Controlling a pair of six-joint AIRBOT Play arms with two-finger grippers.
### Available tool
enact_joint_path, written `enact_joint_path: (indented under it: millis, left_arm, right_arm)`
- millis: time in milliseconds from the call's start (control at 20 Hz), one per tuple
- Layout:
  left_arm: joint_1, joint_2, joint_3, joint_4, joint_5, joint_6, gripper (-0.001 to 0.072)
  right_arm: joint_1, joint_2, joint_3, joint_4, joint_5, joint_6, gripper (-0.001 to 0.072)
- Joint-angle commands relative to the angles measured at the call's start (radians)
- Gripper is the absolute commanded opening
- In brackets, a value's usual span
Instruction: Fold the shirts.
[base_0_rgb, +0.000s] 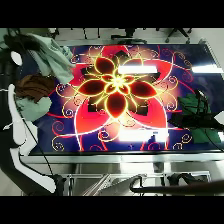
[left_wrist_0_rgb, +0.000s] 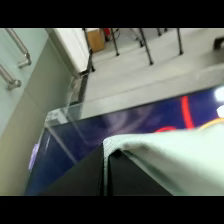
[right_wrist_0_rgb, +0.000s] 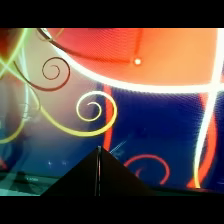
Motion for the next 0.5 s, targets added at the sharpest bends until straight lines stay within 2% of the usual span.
enact_joint_path:
  millis: [0,250,350,450]
  left_arm:
    - [-0.053,0.172,0.001,-0.012,-0.197,-0.141,0.0009]
    - [-0.19,0.394,-0.039,-0.331,-0.573,-0.14,0.0009]
    - [-0.251,0.463,-0.122,-0.387,-0.632,-0.162,0.0009]
    - [-0.31,0.513,-0.208,-0.388,-0.672,-0.222,0.0009]
  right_arm:
    - [0.001,0.001,0.0,0.0,0.0,0.0,0.0019]
    - [0.001,0.0,0.0,0.0,0.0,0.0,0.002]
    - [0.001,0.0,0.0,0.0,0.0,0.0,0.0019]
    - [0.001,0.001,0.0,0.0,0.0,0.0,0.0019]
